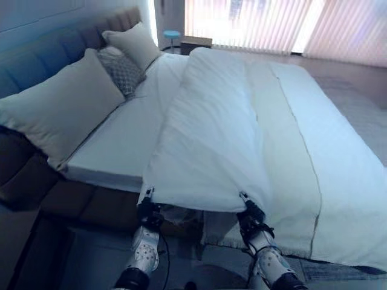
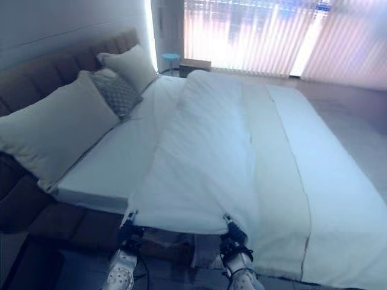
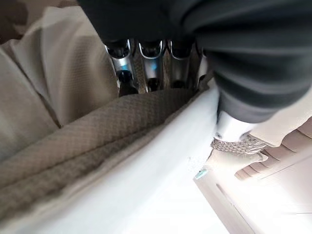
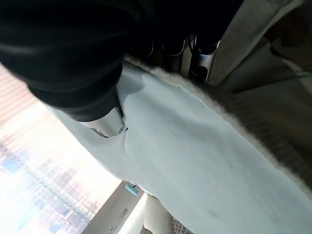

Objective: Make the bed

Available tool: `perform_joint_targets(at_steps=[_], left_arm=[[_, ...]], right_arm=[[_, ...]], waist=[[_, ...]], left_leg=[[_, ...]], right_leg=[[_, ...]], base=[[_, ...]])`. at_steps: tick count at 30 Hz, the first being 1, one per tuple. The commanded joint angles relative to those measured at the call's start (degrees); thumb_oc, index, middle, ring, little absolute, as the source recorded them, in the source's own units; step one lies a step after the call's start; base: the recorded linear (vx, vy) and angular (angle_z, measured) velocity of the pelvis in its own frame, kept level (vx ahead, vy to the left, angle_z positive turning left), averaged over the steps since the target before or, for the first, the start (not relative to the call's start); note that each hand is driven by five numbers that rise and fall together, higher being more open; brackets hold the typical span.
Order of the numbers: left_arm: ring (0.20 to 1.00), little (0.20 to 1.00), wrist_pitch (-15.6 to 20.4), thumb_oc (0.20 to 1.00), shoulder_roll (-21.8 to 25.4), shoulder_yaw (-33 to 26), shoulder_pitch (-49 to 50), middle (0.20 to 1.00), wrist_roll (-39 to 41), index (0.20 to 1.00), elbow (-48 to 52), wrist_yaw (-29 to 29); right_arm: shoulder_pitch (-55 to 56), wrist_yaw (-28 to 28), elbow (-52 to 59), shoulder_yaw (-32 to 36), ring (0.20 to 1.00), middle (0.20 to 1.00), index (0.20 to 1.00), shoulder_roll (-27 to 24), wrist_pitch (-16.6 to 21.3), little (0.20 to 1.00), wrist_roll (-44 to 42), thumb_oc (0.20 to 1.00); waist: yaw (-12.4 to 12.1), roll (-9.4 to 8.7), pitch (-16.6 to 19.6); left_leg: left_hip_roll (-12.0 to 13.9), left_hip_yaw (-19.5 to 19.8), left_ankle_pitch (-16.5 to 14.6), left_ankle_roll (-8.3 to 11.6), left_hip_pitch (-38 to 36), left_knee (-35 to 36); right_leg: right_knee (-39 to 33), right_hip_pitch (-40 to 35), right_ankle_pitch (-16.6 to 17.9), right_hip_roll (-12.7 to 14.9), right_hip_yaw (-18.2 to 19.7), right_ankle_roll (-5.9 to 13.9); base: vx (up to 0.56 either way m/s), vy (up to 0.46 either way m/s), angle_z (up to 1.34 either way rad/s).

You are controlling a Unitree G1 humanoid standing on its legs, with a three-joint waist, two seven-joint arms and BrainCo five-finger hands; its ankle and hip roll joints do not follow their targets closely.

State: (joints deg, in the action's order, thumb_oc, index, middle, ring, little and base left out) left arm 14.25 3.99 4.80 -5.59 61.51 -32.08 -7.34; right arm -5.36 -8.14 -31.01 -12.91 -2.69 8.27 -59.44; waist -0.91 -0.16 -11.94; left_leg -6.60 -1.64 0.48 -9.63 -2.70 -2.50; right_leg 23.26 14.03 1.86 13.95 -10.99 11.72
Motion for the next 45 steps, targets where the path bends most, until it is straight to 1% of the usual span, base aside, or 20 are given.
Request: perform_joint_targets(at_steps=[1, 2, 3, 4, 7, 8, 11, 13, 17, 21, 22, 23, 26, 28, 31, 33, 37, 39, 40, 45], left_arm=[[0.200, 0.200, 4.73, 0.200, 6.75, -8.92, 1.19, 0.200, -0.31, 0.200, 5.82, -0.59], [0.200, 0.200, 4.79, 0.200, 6.36, -9.43, 1.96, 0.200, 0.26, 0.200, 6.26, -0.87], [0.200, 0.200, 4.79, 0.200, 6.36, -9.43, 1.96, 0.200, 0.26, 0.200, 6.27, -0.88], [0.200, 0.200, 4.91, 0.200, 6.41, -9.66, 2.27, 0.200, 0.75, 0.200, 6.18, -1.03], [0.200, 0.200, 4.73, 0.200, 5.81, -9.65, 2.06, 0.200, 1.43, 0.200, 5.72, -0.93], [0.200, 0.200, 4.36, 0.200, 5.85, -9.19, 1.43, 0.200, 1.36, 0.200, 5.01, -0.87], [0.200, 0.200, 4.27, 0.200, 5.80, -8.51, 0.63, 0.200, 1.50, 0.200, 4.42, -0.73], [0.200, 0.200, 4.68, 0.200, 5.50, -7.78, -0.45, 0.200, 1.55, 0.200, 4.15, -0.57], [0.200, 0.200, 5.48, 0.200, 5.19, -8.19, -0.78, 0.200, 2.73, 0.200, 4.25, -1.09], [0.200, 0.200, 5.68, 0.200, 4.78, -8.50, 0.17, 0.200, 2.67, 0.200, 3.47, -1.63], [0.200, 0.200, 5.73, 0.200, 4.48, -8.49, 0.42, 0.200, 2.57, 0.200, 3.20, -1.71], [0.200, 0.200, 5.28, 0.200, 4.37, -8.35, 0.56, 0.200, 2.82, 0.200, 2.86, -1.60], [0.200, 0.200, 4.49, 0.200, 4.56, -6.67, 1.06, 0.200, 0.93, 0.200, 1.75, -1.29], [0.200, 0.200, 3.57, 0.200, 5.32, -5.72, 0.81, 0.200, -0.58, 0.200, -1.00, -0.74], [0.200, 0.200, 2.86, 0.200, 5.99, -5.25, 0.67, 0.200, -1.62, 0.200, -5.31, -0.48], [0.200, 0.200, 2.24, 0.200, 6.36, -5.02, 0.31, 0.200, -2.73, 0.200, -8.95, -0.34], [0.200, 0.200, 1.87, 0.200, 6.59, -4.43, -0.90, 0.200, -3.53, 0.200, -12.91, -0.12], [0.200, 0.200, 1.51, 0.200, 6.36, -4.85, -1.82, 0.200, -3.94, 0.200, -15.47, -0.64], [0.200, 0.200, 1.87, 0.200, 6.69, -3.94, -4.13, 0.200, -4.42, 0.200, -18.54, -1.01], [0.200, 0.200, 1.99, 0.200, 6.04, -3.36, -7.03, 0.200, -5.72, 0.200, -23.22, -2.19]], right_arm=[[-0.67, 0.62, -0.69, 3.83, 0.200, 0.200, 0.200, -4.28, 4.27, 0.200, -0.56, 0.200], [-0.69, 0.87, -0.96, 2.28, 0.200, 0.200, 0.200, -3.81, 3.86, 0.200, -0.54, 0.200], [-0.70, 0.87, -0.96, 2.28, 0.200, 0.200, 0.200, -3.81, 3.86, 0.200, -0.54, 0.200], [-0.66, 0.96, -0.67, 1.08, 0.200, 0.200, 0.200, -3.64, 3.63, 0.200, -0.65, 0.200], [-0.92, 0.83, -1.33, 0.33, 0.200, 0.200, 0.200, -3.59, 3.58, 0.200, -1.15, 0.200], [-0.23, 0.40, -0.36, 0.56, 0.200, 0.200, 0.200, -3.98, 3.82, 0.200, -1.00, 0.200], [-0.09, 0.28, -0.02, 0.81, 0.200, 0.200, 0.200, -4.26, 4.13, 0.200, -1.25, 0.200], [0.20, 0.33, 0.52, 0.15, 0.200, 0.200, 0.200, -4.87, 4.10, 0.200, -0.91, 0.200], [0.18, 0.04, 0.01, 0.50, 0.200, 0.200, 0.200, -5.08, 3.91, 0.200, -0.64, 0.200], [1.38, -0.18, -1.29, 1.03, 0.200, 0.200, 0.200, -5.34, 3.42, 0.200, -0.65, 0.200], [1.60, -0.35, -1.93, 1.57, 0.200, 0.200, 0.200, -5.33, 3.24, 0.200, -0.41, 0.200], [1.58, -0.54, -1.87, 1.98, 0.200, 0.200, 0.200, -5.45, 3.00, 0.200, -0.52, 0.200], [2.42, -0.83, -2.68, 3.10, 0.200, 0.200, 0.200, -5.16, 3.02, 0.200, -0.08, 0.200], [1.75, -1.59, -5.99, 4.60, 0.200, 0.200, 0.200, -4.37, 3.31, 0.200, 0.19, 0.200], [-0.88, -2.41, -9.32, 5.34, 0.200, 0.200, 0.200, -3.75, 3.74, 0.200, 0.71, 0.200], [-2.62, -2.51, -12.25, 5.08, 0.200, 0.200, 0.200, -3.58, 3.72, 0.200, 1.43, 0.200], [-4.75, -2.41, -16.51, 3.61, 0.200, 0.200, 0.200, -3.82, 3.90, 0.200, 2.14, 0.200], [-5.74, -2.89, -17.83, 2.67, 0.200, 0.200, 0.200, -3.51, 3.86, 0.200, 2.45, 0.200], [-7.62, -3.34, -20.19, 3.01, 0.200, 0.200, 0.200, -4.04, 4.34, 0.200, 1.61, 0.200], [-10.15, -4.17, -23.56, 2.78, 0.200, 0.200, 0.200, -3.56, 4.83, 0.200, 1.02, 0.200]], waist=[[-3.92, -0.85, 4.08], [-4.88, -0.99, 4.79], [-4.91, -0.98, 4.94], [-5.47, -1.67, 5.61], [-5.78, -2.09, 6.35], [-5.10, -1.61, 6.30], [-4.26, -1.52, 5.72], [-2.97, -2.02, 4.47], [-2.78, -3.52, 3.75], [-2.91, -3.32, 4.35], [-3.38, -2.85, 4.07], [-2.90, -2.26, 4.29], [-2.18, -1.87, 4.03], [-2.04, -2.00, 1.80], [-2.53, -1.88, -0.39], [-3.19, -1.23, -1.52], [-3.90, -2.18, -3.10], [-5.22, -2.92, -3.98], [-4.40, -2.56, -4.99], [-4.71, -1.96, -6.93]], left_leg=[[1.77, 5.77, -2.58, 7.32, 0.22, -0.02], [1.70, 4.61, -2.37, 7.07, 0.31, 0.09], [1.73, 4.57, -2.25, 7.07, 0.51, 0.12], [1.02, 4.36, -2.12, 7.36, 1.09, 0.14], [0.52, 4.21, -1.93, 7.83, 2.06, 0.31], [0.79, 4.31, -1.73, 9.45, 2.92, -0.44], [0.61, 4.85, -1.69, 10.39, 4.02, -2.13], [-0.11, 5.61, -3.06, 11.70, 6.63, -8.49], [5.72, 4.06, -2.91, 12.19, 8.14, -8.63], [11.53, 8.73, 0.23, 14.07, 7.58, -4.83], [10.42, 11.90, -0.12, 14.34, 7.39, -4.89], [10.50, 11.61, -0.24, 14.33, 6.85, -3.36], [9.12, 10.62, -1.42, 13.99, 6.27, -2.80], [5.94, 8.87, -2.72, 12.31, 8.26, -4.57], [5.30, 5.69, -2.46, 11.07, 9.46, -3.57], [5.39, 3.85, -1.75, 10.58, 10.65, -2.77], [4.13, 2.43, -0.05, 9.80, 13.17, -0.66], [4.27, 1.13, 0.39, 10.15, 14.77, -0.03], [3.87, 2.01, 1.34, 10.25, 16.47, 0.11], [3.84, 1.73, 2.41, 10.68, 18.54, 0.82]], right_leg=[[-5.43, -7.77, 0.64, -5.02, -4.80, -4.78], [-2.97, -8.78, -1.98, -7.34, -3.01, -5.31], [-3.13, -8.63, -1.80, -7.39, -2.99, -5.34], [-7.67, -11.35, -3.54, -10.32, 0.27, -6.12], [-15.83, -13.54, -3.43, -12.24, 2.10, -7.22], [-17.60, -14.17, -4.13, -12.72, 1.44, -7.85], [-17.69, -14.14, -4.21, -12.66, 0.85, -8.35], [-18.65, -14.97, -4.01, -12.29, 0.70, -8.95], [-19.00, -15.25, -3.86, -9.66, 1.56, -8.15], [-18.80, -14.52, -3.81, -7.27, 2.50, -7.18], [-19.10, -14.47, -3.38, -6.63, 3.43, -6.63], [-19.17, -14.39, -2.93, -6.08, 3.38, -6.25], [-19.73, -14.08, -1.33, -3.73, 3.53, -5.03], [-18.75, -10.81, 2.25, -1.14, 5.39, -3.86], [-17.98, -6.94, 5.88, -0.09, 4.54, -3.29], [-16.03, -5.83, 4.06, -1.10, 1.56, -3.69], [-15.71, -5.49, -0.01, -7.07, 2.87, -5.70], [-19.41, -5.61, 0.47, -6.81, 0.52, -5.71], [-20.87, -4.30, 1.00, -8.25, 4.88, -6.18], [-23.66, -3.06, 2.71, -8.10, 3.17, -6.04]], base=[[-0.02, 0.082, 0.04], [-0.01, 0.039, -0.18], [0.00, -0.046, -0.47], [0.00, -0.061, -0.56], [0.01, -0.112, -0.50], [0.02, -0.079, -0.39], [-0.02, -0.038, 0.48], [-0.03, 0.008, 0.50], [-0.01, 0.122, 0.28], [0.06, 0.241, -0.10], [0.04, 0.354, -0.08], [0.05, 0.401, -0.24], [-0.01, 0.410, -0.03], [-0.14, 0.464, 0.00], [-0.16, 0.323, -0.58], [-0.14, 0.268, -1.06], [-0.12, 0.145, -0.43], [-0.13, 0.009, -0.19], [-0.10, -0.019, -0.32], [-0.03, -0.002, 0.14]])
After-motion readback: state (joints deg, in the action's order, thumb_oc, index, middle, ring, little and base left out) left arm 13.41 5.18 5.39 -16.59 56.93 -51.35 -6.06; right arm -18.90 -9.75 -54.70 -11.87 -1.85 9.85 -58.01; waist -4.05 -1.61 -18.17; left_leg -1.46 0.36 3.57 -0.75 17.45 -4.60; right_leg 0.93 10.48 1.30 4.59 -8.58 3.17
